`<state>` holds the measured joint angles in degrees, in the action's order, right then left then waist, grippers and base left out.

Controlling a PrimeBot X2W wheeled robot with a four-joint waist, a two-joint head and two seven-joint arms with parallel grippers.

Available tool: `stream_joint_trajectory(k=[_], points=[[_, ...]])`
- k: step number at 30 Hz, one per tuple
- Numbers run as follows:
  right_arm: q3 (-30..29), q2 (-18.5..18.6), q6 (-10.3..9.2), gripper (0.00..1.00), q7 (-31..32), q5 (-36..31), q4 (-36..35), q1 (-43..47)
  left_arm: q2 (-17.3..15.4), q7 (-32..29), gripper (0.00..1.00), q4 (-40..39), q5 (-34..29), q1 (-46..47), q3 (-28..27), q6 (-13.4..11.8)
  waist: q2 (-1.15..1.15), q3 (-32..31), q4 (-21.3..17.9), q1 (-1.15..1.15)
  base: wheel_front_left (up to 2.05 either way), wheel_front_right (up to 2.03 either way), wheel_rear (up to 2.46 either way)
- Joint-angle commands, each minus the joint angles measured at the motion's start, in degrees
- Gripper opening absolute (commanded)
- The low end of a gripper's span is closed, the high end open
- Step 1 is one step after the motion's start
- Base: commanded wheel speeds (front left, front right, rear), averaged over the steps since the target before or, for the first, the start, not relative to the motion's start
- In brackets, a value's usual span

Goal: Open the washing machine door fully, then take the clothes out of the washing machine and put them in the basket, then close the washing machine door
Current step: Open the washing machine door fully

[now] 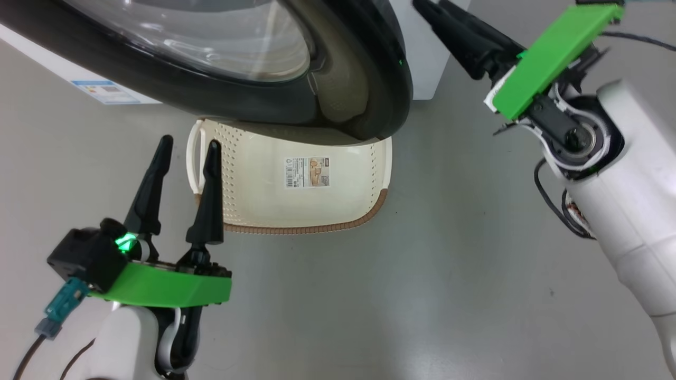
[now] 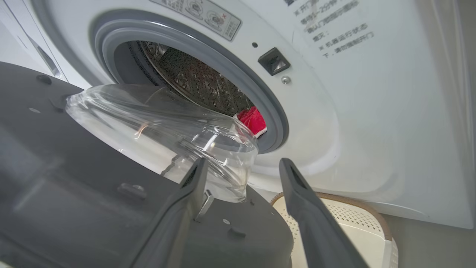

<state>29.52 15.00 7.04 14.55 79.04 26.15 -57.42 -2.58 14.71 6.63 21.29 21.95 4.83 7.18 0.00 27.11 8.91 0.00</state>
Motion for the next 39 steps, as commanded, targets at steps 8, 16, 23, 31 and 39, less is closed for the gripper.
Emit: stream_joint_trajectory(k=[8,16,23,31,39], points=[[5.52,2.93,0.45,1.00,-23.57,-13.52,3.59,6.35,-1.59,0.29,1.00,-0.44,-0.52,-1.91,-2.50,0.31,0.00,-1.48,-1.74,0.00,0.00,0.00,0.00],[0.29,1.97,0.45,1.00,-29.50,-27.08,7.62,11.09,-1.87,0.29,1.00,0.19,-0.74,-2.73,-2.54,0.31,0.00,-3.23,-3.06,0.00,0.00,0.00,0.00],[-14.95,-2.90,0.45,1.00,-29.53,-41.24,-0.61,21.13,-1.92,0.29,1.00,0.54,-0.96,-3.33,-2.35,0.31,0.00,-4.49,-3.41,0.00,0.00,0.00,0.00],[-27.16,-9.30,0.45,1.00,-29.54,-55.44,-12.12,32.43,-2.14,0.29,1.00,0.53,-1.13,-3.93,-2.44,0.31,0.00,-5.45,-4.09,0.00,0.00,0.00,0.00],[-30.68,-11.59,0.45,1.00,-29.54,-65.03,-20.68,37.85,-2.31,0.29,1.00,0.09,-1.35,-4.08,-2.74,0.31,0.00,-5.75,-4.81,0.00,0.00,0.00,0.00]])
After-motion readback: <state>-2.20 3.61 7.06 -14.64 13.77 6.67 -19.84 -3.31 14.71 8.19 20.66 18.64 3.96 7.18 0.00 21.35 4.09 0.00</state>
